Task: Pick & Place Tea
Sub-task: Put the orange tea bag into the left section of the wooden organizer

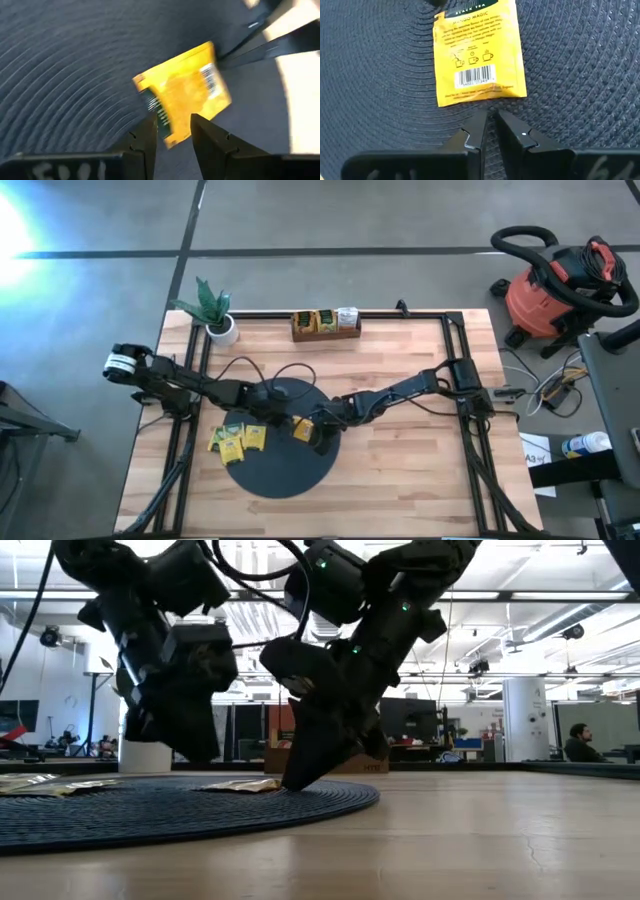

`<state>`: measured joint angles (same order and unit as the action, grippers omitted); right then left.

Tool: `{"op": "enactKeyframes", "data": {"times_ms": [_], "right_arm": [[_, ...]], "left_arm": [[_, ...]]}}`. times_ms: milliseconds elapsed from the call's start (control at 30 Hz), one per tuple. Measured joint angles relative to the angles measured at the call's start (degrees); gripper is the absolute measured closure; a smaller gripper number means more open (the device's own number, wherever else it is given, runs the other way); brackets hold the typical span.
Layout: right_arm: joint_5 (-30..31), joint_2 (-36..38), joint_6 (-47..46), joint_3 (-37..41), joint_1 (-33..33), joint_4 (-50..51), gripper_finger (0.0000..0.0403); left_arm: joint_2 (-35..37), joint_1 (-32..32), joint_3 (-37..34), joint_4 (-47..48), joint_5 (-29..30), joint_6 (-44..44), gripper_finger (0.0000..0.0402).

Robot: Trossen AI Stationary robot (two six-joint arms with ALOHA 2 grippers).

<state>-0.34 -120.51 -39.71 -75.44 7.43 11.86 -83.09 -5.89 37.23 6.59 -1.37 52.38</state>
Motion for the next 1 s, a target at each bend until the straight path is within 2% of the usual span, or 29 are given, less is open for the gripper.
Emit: {"op": "enactKeyframes", "data": {"times_ms": [200, 367, 733, 1000], "right_arm": [[-0.35, 2.45, 0.95, 0.24, 0.23, 2.01, 0.0360], [0.72, 5.60, 4.53, -0.81, 0.18, 0.53, 0.0360], [-0.93, -0.86, 3.68, -0.72, 0.19, -0.10, 0.0360], [-2.47, -0.46, 3.55, -0.63, 0.16, -0.43, 0.0360]], "left_arm": [[0.01, 0.00, 0.00, 5.60, 0.40, 0.95, 0.0289], [0.02, 0.06, -0.02, 5.59, 3.21, 1.39, 0.0289], [0.07, 0.17, -0.04, 4.79, 4.50, 1.70, 0.0289], [0.07, 0.17, -0.05, 4.88, 4.48, 3.76, 0.0289]]}}
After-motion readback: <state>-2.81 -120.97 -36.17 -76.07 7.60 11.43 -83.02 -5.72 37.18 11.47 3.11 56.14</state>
